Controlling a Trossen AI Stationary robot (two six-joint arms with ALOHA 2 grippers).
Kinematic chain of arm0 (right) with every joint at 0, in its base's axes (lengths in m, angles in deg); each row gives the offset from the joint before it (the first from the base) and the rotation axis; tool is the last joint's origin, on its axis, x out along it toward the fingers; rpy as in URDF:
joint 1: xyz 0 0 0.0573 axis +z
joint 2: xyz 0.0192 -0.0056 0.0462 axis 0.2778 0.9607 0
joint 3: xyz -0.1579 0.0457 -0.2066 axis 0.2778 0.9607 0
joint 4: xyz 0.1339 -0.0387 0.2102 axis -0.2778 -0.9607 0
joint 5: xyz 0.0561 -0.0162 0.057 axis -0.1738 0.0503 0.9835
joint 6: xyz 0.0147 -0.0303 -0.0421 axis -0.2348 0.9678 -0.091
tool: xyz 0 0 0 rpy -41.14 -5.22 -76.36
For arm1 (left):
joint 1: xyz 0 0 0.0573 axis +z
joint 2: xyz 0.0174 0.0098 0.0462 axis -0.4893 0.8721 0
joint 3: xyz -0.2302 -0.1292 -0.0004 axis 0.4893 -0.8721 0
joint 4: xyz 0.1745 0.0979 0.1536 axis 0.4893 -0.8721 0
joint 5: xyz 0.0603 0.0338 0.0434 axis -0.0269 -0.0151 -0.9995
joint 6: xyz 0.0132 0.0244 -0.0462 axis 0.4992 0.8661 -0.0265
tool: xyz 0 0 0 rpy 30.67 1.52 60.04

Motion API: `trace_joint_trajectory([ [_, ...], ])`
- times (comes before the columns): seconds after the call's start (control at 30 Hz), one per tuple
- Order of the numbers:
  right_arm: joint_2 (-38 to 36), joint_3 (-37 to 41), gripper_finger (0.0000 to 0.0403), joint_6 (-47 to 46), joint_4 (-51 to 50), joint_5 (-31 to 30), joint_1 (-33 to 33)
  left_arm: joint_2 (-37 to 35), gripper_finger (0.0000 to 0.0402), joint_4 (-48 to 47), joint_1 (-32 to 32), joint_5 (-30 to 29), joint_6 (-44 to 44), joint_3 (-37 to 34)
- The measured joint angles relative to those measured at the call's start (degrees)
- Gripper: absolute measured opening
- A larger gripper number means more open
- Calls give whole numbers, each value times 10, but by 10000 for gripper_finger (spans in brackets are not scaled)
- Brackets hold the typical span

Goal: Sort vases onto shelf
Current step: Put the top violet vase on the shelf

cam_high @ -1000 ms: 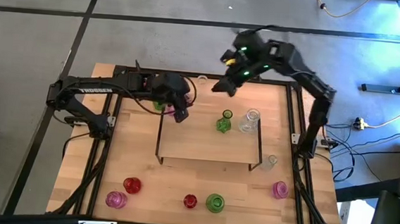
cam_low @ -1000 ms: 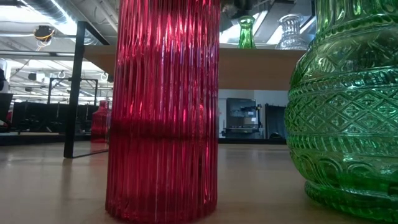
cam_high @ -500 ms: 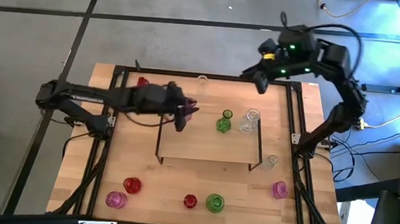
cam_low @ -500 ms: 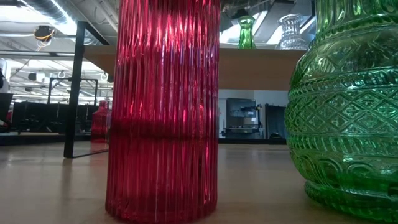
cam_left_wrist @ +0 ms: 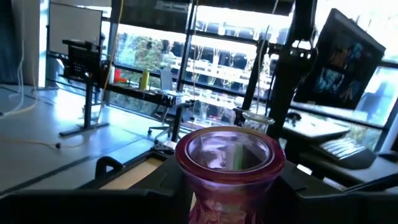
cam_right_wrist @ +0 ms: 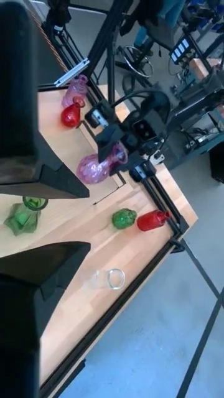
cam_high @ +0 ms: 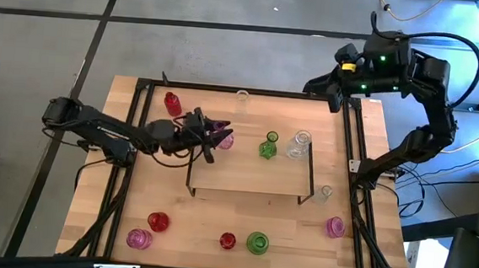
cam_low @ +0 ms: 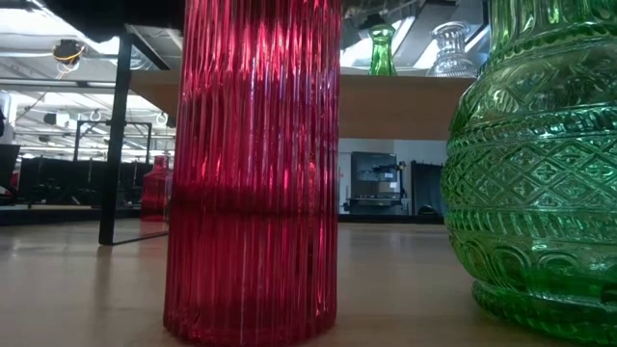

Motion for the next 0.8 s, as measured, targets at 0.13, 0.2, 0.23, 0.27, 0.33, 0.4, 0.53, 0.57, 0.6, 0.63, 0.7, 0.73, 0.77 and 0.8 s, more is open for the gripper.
trace_joint_trajectory([
  [0.13,1,1,111,0,-4,4,0,52,119,4,13,41,-5,24],
  [0.2,1,2,111,0,-5,4,0,73,119,4,18,54,-8,35],
  [0.23,1,2,111,0,-5,4,0,82,119,4,21,55,-8,40],
  [0.27,1,2,111,0,-7,4,0,88,119,9,25,57,-8,44],
  [0.33,1,2,111,-1,-8,5,0,95,119,14,33,60,-8,48],
  [0.4,1,2,111,-4,-8,5,0,100,119,19,43,77,-8,54],
  [0.53,1,2,111,-5,-8,4,0,116,119,19,54,116,-9,64],
  [0.57,1,2,111,-5,-7,4,0,122,119,18,55,122,-9,66],
  [0.6,1,2,111,-5,-7,4,0,127,119,17,56,125,-10,66],
  [0.63,1,2,111,-5,-7,4,0,131,119,15,56,126,-10,66],
  [0.7,1,2,111,-6,-7,4,0,138,119,16,56,127,-10,66],
  [0.73,1,2,111,-6,-7,4,0,140,119,17,56,127,-10,66],
  [0.77,1,2,111,-6,-7,4,0,142,119,17,56,127,-10,66],
  [0.8,1,2,111,-7,-7,4,0,143,119,17,57,127,-9,66],
])
